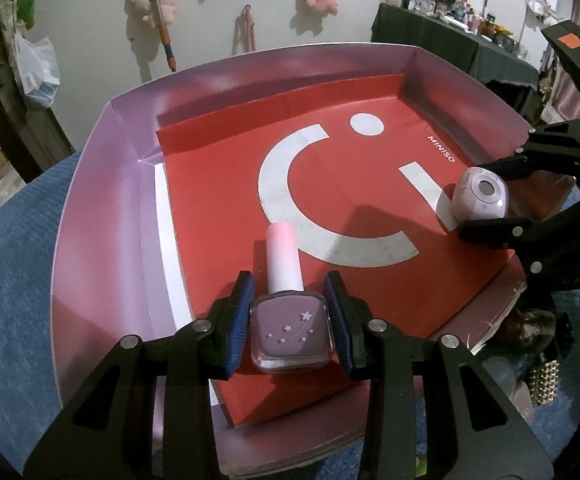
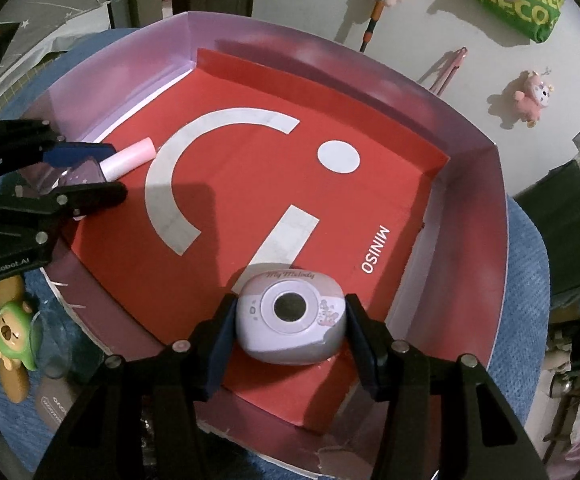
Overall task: Organize rigid objects
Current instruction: 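Open the left tool releasing the polish while the right tool releases the white gadget in the tray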
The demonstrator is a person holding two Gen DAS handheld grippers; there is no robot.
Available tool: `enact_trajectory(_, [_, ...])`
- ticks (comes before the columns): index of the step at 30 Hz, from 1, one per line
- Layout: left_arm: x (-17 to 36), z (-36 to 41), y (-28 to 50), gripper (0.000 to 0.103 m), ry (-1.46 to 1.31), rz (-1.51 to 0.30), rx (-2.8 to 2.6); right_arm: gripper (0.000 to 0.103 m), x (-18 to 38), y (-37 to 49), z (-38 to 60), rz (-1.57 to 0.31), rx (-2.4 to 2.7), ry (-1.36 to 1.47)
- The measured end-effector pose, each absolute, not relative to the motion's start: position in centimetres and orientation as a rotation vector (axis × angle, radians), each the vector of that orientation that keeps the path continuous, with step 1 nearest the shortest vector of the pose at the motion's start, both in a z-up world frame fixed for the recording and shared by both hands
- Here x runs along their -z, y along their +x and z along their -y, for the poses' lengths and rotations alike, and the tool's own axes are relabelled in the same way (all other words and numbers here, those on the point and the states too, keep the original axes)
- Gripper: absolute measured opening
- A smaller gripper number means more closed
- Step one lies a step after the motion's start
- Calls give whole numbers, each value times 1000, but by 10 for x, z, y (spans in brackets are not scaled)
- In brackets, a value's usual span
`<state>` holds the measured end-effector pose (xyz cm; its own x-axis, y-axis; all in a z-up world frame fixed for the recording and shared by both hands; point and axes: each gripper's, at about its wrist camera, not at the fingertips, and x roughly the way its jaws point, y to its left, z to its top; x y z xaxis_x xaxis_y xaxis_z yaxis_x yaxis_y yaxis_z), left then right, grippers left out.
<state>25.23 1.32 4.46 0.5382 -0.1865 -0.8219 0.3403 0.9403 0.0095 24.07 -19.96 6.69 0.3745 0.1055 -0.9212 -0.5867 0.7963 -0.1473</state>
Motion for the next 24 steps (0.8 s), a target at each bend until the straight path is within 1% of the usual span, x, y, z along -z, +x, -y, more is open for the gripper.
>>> enact_trajectory(14, [-46,-11,254,35,187,-961,314,55,-67,240,199,-1103,-469,-504])
enact_trajectory(16, [-45,-11,255,38,186,-962,315,56,-67,239,199,-1102,-471,-503])
enact_trajectory(20, [-47,-11,253,49,178,-952,313,57,-67,239,200,-1103,-475,-500])
enact_trajectory(24, [-50,-11,252,53,177,-939,312,61,-67,239,199,-1107,-484,-495])
